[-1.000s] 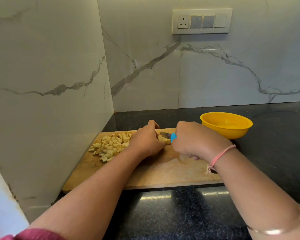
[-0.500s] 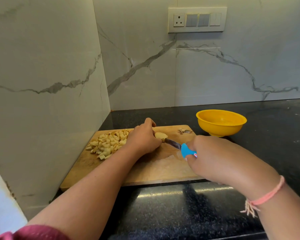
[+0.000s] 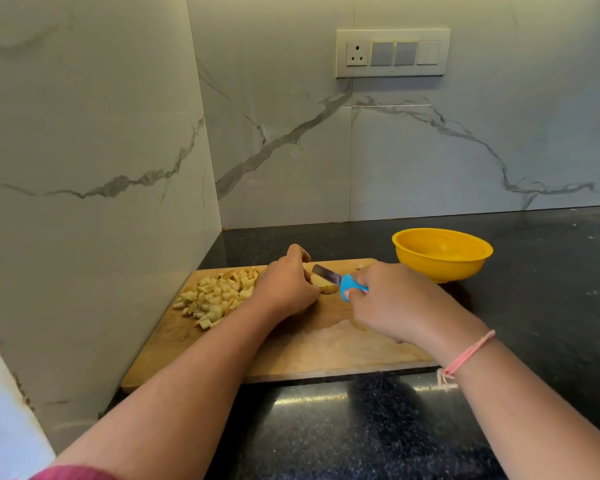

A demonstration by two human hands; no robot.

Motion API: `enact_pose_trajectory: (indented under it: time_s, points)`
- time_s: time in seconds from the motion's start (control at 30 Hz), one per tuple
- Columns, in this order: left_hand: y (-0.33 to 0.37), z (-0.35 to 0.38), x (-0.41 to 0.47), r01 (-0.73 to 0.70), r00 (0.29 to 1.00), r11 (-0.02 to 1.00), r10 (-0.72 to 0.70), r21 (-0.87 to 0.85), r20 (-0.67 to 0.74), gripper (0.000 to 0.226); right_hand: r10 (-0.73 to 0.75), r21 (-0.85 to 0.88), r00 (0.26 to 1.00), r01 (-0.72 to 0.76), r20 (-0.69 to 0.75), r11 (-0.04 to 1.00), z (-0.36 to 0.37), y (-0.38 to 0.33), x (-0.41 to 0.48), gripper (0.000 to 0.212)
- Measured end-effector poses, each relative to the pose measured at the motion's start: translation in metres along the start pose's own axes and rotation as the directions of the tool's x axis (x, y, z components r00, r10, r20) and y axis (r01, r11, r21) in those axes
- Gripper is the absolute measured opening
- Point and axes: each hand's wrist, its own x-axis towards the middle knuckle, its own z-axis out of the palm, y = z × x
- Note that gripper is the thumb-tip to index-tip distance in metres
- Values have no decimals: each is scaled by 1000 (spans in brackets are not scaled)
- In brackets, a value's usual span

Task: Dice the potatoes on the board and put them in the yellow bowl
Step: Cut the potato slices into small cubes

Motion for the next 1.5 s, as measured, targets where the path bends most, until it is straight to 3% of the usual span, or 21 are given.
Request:
enact_pose_trajectory:
  time_s: [0.2, 0.4, 1.13, 1.27, 1.4, 1.5]
  points:
    - [-1, 0, 2, 8, 1000, 1000, -8, -14, 7, 50, 17, 23, 999, -18, 47, 1000, -1, -6, 14, 40]
    - [1, 1, 1, 19, 1000, 1000, -19, -11, -12, 49, -26, -60, 997, 30, 75, 998, 0, -9, 16, 36]
    - [0, -1, -4, -41, 999, 999, 41, 0, -6, 51, -56, -198, 992, 77, 111, 977, -13, 13, -42, 39]
    - [-3, -2, -6, -94, 995, 994, 92, 64, 34, 45, 13, 30, 980, -19, 200, 999, -33, 19, -42, 36]
    - [-5, -2, -4, -99, 995, 993, 96, 70, 39, 40, 53, 286, 995, -76, 85, 955, -39, 19, -15, 28]
    - [-6, -2, -2, -99, 995, 993, 96, 68, 41, 40, 110, 428, 989, -142, 98, 893, -32, 12, 17, 32]
